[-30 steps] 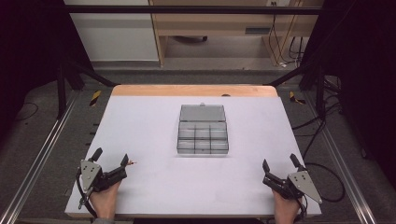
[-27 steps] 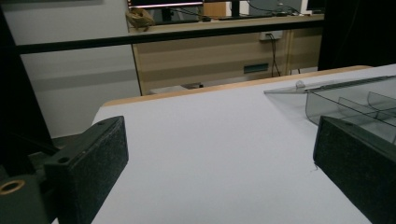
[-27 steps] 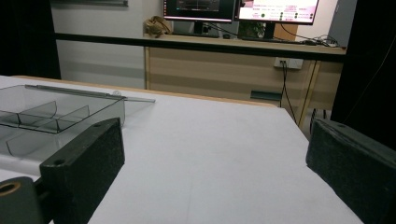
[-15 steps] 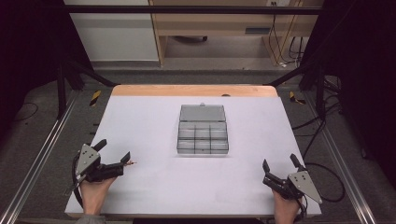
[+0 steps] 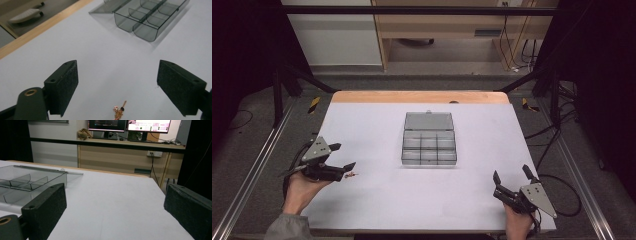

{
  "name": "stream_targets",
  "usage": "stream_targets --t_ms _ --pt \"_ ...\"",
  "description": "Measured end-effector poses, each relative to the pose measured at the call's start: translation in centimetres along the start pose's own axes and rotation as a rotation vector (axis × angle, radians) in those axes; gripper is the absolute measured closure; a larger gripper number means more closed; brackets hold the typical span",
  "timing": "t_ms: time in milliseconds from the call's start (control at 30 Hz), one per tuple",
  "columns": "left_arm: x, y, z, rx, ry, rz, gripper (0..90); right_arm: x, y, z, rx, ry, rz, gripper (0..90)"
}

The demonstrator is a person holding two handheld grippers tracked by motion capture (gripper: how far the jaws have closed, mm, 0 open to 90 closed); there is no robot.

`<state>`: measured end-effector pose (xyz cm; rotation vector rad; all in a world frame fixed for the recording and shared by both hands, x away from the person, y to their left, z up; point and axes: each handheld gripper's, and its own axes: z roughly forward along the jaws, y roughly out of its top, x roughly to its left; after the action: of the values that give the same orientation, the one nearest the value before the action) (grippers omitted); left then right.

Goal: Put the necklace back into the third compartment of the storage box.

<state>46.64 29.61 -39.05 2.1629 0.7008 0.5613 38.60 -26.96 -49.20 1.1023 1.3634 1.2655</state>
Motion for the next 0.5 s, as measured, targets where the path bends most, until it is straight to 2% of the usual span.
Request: stream_targets --t_ms 133,167,233,267,300,333,367,400,433,500 --pt "0.3 0.9 0.9 0.064 -0.056 0.039 19.0 0.0 0.0 0.0 0.002 0.001 -0.003 4.8" --pt "0.3 1.1 1.4 0.094 -0.075 0.058 20.0 0.0 0.0 0.0 0.002 0.002 -0.003 4.9" --pt "0.3 1.3 1.9 0.144 -0.089 0.089 20.1 0.0 0.0 0.0 0.002 0.004 -0.004 4.9" --pt "0.3 1.3 1.9 0.144 -0.089 0.089 20.0 0.0 0.0 0.0 0.002 0.004 -0.004 4.9" --pt "0.4 1.6 2.4 0.195 -0.105 0.122 20.2 0.0 0.0 0.0 0.004 0.006 -0.005 4.9" --pt "0.4 1.6 2.4 0.195 -0.105 0.122 20.3 0.0 0.0 0.0 0.004 0.006 -0.005 4.9" --pt "0.4 1.7 2.6 0.219 -0.113 0.138 20.3 0.0 0.0 0.0 0.004 0.006 -0.005 4.9" --pt "0.3 2.0 2.9 0.261 -0.122 0.179 20.7 0.0 0.0 0.0 0.004 0.006 -0.005 4.9" --pt "0.3 2.0 2.9 0.261 -0.122 0.179 21.7 0.0 0.0 0.0 0.004 0.006 -0.005 4.9" --pt "0.3 2.4 3.3 0.316 -0.144 0.226 22.8 0.0 0.0 0.1 0.006 0.008 -0.005 4.9"
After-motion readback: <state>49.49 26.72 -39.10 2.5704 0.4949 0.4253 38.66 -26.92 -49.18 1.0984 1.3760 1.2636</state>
